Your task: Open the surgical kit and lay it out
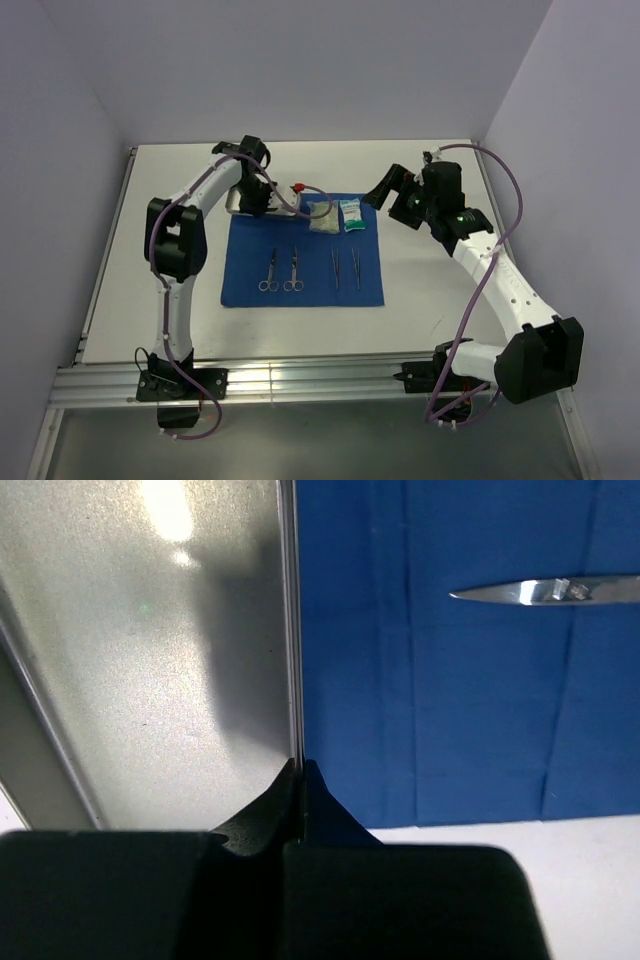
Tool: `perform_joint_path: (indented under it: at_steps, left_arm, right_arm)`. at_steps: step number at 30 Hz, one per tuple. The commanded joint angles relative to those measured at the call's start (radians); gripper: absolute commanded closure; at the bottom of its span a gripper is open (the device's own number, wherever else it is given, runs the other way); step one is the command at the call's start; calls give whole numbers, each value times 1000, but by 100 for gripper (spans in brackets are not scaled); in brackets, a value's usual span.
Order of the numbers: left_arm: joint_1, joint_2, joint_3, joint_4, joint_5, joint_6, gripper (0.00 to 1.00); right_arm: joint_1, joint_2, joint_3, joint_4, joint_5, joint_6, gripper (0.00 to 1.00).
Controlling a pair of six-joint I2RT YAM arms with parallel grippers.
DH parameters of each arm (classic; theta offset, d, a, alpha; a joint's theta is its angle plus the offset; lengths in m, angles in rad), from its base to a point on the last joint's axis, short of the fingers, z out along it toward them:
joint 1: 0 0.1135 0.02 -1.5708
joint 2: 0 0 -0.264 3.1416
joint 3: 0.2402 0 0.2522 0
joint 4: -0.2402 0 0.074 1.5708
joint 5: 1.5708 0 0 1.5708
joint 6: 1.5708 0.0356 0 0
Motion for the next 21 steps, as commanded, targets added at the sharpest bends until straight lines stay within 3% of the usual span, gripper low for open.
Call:
perform_joint_path:
  at_steps: [1, 21]
  left_arm:
    - [-10, 24, 54, -24, 36, -39, 100]
    - [-15, 112, 122, -11, 52, -128, 97]
  right_arm:
    - [-11, -3, 0, 20, -14, -18, 0]
    - [-14, 4, 0, 20, -29, -33, 0]
